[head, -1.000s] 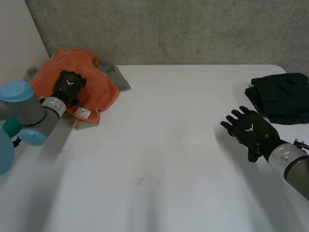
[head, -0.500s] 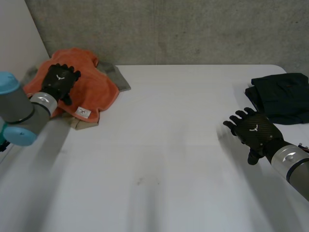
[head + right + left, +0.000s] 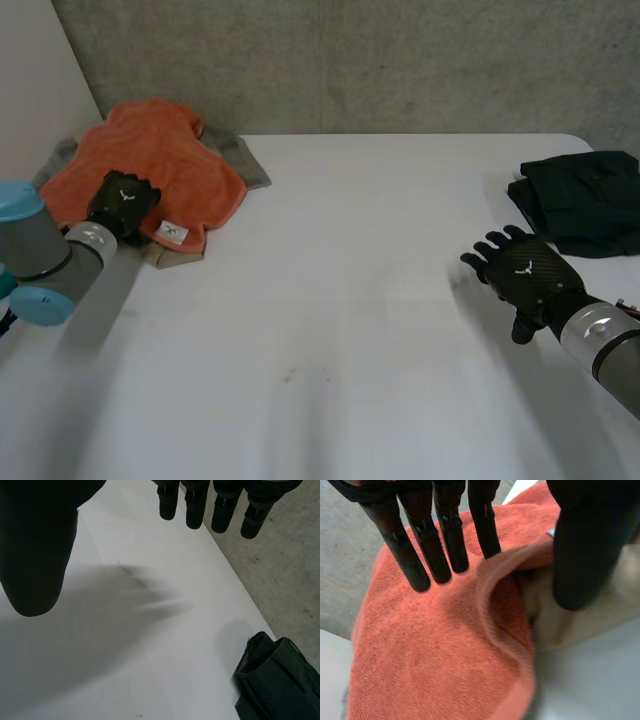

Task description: Fold the laundry.

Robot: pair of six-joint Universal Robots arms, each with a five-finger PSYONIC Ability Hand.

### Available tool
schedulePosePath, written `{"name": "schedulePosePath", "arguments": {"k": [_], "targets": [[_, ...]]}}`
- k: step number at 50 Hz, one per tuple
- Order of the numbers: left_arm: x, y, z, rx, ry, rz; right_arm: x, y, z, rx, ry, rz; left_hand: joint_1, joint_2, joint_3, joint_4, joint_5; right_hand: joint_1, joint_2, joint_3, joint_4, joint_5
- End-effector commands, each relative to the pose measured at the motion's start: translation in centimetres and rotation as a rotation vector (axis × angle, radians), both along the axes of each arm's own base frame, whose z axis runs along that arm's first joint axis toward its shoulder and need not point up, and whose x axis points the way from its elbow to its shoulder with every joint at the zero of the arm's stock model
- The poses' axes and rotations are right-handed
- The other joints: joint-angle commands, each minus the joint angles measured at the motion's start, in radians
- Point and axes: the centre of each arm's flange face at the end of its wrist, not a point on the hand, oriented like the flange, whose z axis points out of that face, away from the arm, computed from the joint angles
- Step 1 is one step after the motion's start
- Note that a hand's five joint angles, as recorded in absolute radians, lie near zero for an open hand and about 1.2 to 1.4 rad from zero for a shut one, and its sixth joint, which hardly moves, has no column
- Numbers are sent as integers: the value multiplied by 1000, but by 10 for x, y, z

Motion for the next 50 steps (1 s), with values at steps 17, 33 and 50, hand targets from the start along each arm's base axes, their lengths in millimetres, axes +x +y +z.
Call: {"name": "schedulePosePath", "arguments": {"k": [17,33,50], "targets": [[-124,101,149,-159,414,-278,-6,-8,5,-21,-8,-66,674,694,696,708,711,-53,-40,-38,-37,-47],[-279,279,143,165,766,-768,-29,-23,45,-58,-215,-264,674,694,696,708,711,-53,-40,-38,-37,-47],[-266,275,163,48,707,-719,-29,-22,44,-43,-216,-268,-335,-315,-314,-301,-298,-53,-40,-38,-37,-47]]}}
